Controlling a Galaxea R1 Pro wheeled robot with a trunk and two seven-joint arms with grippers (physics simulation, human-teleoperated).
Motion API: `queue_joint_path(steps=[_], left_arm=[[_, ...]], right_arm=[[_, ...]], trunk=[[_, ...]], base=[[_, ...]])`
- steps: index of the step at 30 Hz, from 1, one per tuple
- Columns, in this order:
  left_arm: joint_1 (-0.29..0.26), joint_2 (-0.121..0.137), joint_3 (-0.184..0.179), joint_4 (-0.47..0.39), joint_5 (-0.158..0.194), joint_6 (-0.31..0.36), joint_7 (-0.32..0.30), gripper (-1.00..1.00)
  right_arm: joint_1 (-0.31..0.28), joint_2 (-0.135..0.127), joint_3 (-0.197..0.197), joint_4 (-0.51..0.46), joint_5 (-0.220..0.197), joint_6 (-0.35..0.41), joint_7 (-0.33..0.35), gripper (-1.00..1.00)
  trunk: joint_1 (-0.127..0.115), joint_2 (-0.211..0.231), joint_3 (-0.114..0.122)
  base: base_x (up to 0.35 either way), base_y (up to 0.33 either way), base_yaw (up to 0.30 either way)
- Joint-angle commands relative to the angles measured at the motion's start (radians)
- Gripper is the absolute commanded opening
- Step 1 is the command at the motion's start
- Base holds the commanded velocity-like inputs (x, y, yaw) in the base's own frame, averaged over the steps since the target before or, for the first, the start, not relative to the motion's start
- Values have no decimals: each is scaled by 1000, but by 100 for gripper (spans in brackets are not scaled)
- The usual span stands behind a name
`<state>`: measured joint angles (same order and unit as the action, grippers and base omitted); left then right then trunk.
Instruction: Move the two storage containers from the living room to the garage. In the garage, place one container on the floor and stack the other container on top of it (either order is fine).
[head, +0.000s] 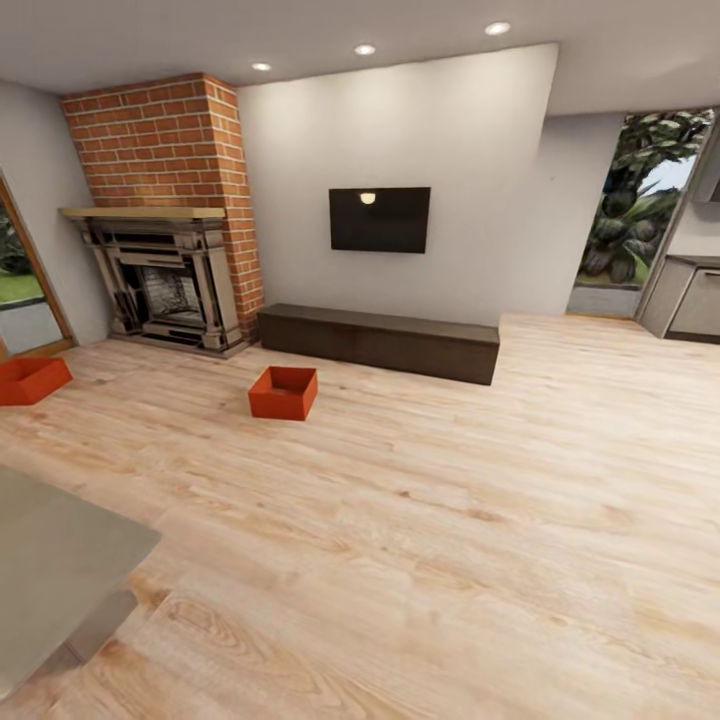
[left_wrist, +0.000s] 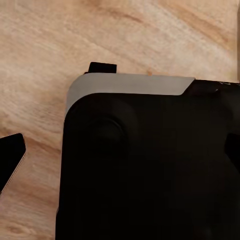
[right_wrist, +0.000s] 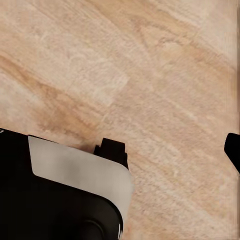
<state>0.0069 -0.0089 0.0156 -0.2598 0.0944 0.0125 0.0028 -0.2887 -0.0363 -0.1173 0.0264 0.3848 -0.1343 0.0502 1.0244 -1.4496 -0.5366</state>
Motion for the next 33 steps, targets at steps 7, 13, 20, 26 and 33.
queue_joint_path(steps=[7,13,20,26,33], left_arm=[[1,0,1,-2,10,1,0,100],[1,0,1,-3,10,1,0,100],[1,0,1,-3,10,1,0,100],[1,0,1,-3,10,1,0,100],[1,0,1,-3,10,1,0,100]], right_arm=[[-1,-1,-8,3,6,-5,3,100],[-1,-1,-8,3,6,-5,3,100],[-1,-1,-8,3,6,-5,3,100],[-1,-1,-8,3,6,-5,3,100],[-1,0,-8,3,6,-5,3,100]], trunk=[[1,0,-1],[1,0,-1],[1,0,-1],[1,0,-1],[1,0,-1]], base=[[338,0,0],[338,0,0],[338,0,0],[338,0,0],[338,0,0]])
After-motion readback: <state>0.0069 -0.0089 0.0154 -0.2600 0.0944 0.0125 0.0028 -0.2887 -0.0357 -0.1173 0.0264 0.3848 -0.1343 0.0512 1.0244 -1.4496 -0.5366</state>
